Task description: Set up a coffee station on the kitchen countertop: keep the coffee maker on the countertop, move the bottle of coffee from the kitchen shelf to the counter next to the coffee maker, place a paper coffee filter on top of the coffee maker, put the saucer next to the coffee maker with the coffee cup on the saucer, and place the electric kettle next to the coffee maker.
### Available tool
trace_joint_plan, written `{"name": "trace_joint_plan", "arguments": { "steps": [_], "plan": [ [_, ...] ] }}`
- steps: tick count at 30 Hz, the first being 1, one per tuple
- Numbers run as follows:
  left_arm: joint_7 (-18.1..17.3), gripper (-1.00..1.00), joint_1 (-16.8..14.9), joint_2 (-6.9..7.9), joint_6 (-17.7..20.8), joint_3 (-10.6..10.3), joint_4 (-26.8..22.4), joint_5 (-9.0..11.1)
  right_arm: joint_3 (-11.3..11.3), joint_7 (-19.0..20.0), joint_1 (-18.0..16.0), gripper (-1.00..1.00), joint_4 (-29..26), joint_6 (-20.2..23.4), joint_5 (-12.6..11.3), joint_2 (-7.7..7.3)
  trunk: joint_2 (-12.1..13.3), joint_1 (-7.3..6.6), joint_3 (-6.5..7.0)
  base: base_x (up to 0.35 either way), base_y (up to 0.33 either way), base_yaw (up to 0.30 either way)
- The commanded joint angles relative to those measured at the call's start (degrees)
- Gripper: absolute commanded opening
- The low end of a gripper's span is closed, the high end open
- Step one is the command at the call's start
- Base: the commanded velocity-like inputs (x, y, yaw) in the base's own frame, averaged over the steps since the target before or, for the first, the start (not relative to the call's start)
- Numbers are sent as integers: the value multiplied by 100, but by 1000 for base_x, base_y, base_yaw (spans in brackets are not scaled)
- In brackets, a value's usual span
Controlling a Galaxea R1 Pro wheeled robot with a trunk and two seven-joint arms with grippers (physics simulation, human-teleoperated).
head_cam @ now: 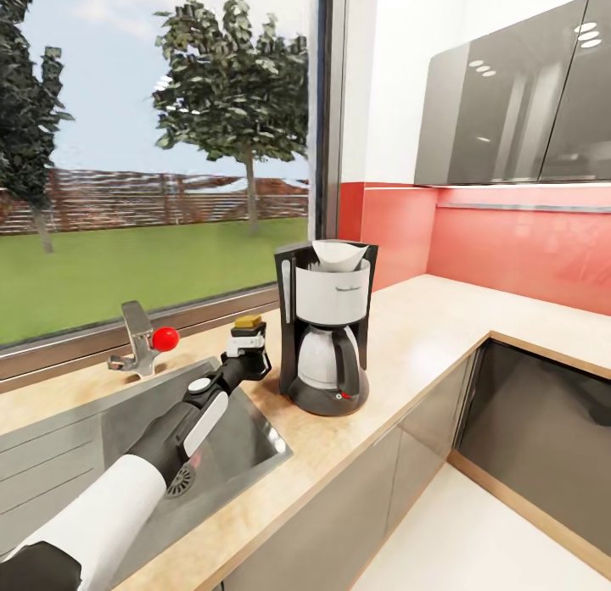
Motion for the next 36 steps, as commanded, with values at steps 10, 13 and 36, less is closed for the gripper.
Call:
{"name": "trace_joint_plan", "arguments": {
  "steps": [10, 13, 36],
  "plan": [
    [0, -100, -4, 6, -80, -16, 10, 40, -21, 18, -3, 100, 1, -15, 61, 1, -4, 0, -61, 0, 0, 0],
    [0, -100, -6, 6, -174, -16, 16, 33, -21, 18, -3, 100, 1, -15, 61, 1, -4, 0, -88, 0, 0, 0],
    [9, -100, -4, 6, -189, -17, 9, 32, -21, 18, -3, 100, 1, -15, 61, 1, -4, 0, -254, 0, 0, 0]
  ]
}}
